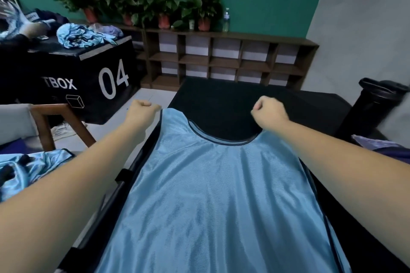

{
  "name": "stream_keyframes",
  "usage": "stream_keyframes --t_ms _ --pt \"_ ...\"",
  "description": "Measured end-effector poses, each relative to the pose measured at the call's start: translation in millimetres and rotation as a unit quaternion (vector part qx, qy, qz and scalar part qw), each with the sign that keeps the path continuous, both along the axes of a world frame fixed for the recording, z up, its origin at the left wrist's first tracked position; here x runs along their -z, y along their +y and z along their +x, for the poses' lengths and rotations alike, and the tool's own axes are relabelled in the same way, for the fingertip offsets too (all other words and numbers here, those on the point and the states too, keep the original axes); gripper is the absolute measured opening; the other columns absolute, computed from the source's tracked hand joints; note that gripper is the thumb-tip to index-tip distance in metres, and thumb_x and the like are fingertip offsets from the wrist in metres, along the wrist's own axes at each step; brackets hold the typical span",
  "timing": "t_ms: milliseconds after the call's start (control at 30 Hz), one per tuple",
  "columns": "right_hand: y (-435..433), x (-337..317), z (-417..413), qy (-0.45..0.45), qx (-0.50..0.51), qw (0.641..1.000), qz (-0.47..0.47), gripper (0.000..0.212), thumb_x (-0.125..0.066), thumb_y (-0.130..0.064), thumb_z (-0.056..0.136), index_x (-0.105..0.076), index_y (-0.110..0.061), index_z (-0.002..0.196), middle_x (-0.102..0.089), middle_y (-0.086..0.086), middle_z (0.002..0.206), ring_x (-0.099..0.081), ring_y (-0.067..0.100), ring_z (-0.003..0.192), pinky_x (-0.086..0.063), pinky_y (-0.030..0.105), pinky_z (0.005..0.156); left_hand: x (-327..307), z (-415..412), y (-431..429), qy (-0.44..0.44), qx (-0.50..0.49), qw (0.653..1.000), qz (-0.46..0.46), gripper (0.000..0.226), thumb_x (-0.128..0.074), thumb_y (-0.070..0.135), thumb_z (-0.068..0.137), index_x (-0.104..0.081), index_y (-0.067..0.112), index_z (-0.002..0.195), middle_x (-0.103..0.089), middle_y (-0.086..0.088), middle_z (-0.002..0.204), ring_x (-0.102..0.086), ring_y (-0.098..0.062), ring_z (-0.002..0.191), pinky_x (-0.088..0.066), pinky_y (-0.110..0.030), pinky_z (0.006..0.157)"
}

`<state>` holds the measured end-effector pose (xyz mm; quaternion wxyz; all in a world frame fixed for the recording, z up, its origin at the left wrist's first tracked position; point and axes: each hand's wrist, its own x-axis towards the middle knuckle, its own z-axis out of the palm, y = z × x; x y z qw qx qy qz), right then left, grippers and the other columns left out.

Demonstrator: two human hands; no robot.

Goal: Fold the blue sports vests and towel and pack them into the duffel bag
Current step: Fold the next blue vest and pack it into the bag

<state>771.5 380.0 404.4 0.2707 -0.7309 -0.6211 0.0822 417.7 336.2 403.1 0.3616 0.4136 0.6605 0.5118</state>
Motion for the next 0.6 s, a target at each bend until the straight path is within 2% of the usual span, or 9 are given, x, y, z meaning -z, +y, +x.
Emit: stream_keyframes --t_ms 67,167,267,400,500,600 --pt "-1.1 0.2 -30.6 0.066 -0.076 0.994 -0.031 0.015 -0.057 -0.014 0.090 -0.071 -0.018 0.085 -0.075 -0.003 0.099 -0.069 0.024 0.098 -0.058 0.035 0.084 -17.7 -1.5 -29.0 -0.018 0.001 1.000 -0.004 0.018 -0.072 0.029 0.099 -0.062 0.015 0.103 -0.061 0.003 0.101 -0.058 -0.018 0.101 -0.047 -0.042 0.104" --pt "-2.5 -2.7 -71.3 0.107 -0.152 0.981 -0.060 0.016 -0.063 -0.011 0.091 -0.077 -0.016 0.083 -0.077 -0.006 0.094 -0.071 0.014 0.093 -0.059 0.030 0.080 -38.9 1.9 -84.3 -0.028 0.009 0.999 -0.016 0.020 -0.068 0.027 0.098 -0.072 0.014 0.113 -0.072 0.000 0.118 -0.065 -0.020 0.115 -0.049 -0.035 0.088" --pt "4.2 -0.7 -99.8 0.062 -0.207 0.974 -0.073 0.003 -0.078 -0.017 0.089 -0.077 -0.021 0.088 -0.074 -0.010 0.092 -0.069 0.012 0.093 -0.054 0.028 0.083 -59.0 15.1 -143.1 -0.043 0.049 0.997 -0.034 0.014 -0.068 0.024 0.099 -0.077 0.019 0.107 -0.077 0.005 0.109 -0.070 -0.014 0.108 -0.047 -0.032 0.083" --pt "11.4 8.9 -121.6 0.042 -0.229 0.969 -0.077 0.012 -0.084 -0.022 0.086 -0.077 -0.022 0.096 -0.070 -0.012 0.091 -0.067 0.014 0.094 -0.052 0.027 0.085 -70.4 24.4 -199.2 -0.072 0.085 0.993 -0.022 0.014 -0.067 0.027 0.099 -0.080 0.022 0.101 -0.081 0.008 0.101 -0.071 -0.015 0.101 -0.050 -0.037 0.090" --pt "13.4 18.5 -129.4 0.043 -0.227 0.970 -0.079 0.011 -0.085 -0.024 0.084 -0.078 -0.024 0.092 -0.070 -0.014 0.089 -0.067 0.013 0.093 -0.054 0.027 0.085 -66.1 26.8 -207.6 -0.070 0.078 0.994 -0.022 0.013 -0.066 0.026 0.099 -0.078 0.023 0.099 -0.081 0.009 0.098 -0.069 -0.012 0.091 -0.045 -0.034 0.081" --pt "14.1 26.6 -139.0 0.032 -0.218 0.974 -0.060 0.010 -0.083 -0.028 0.082 -0.075 -0.027 0.087 -0.072 -0.013 0.088 -0.068 0.012 0.090 -0.059 0.035 0.087 -61.7 34.3 -202.3 -0.053 0.085 0.995 -0.021 0.012 -0.065 0.023 0.100 -0.076 0.021 0.099 -0.080 0.008 0.094 -0.069 -0.007 0.082 -0.044 -0.027 0.073"
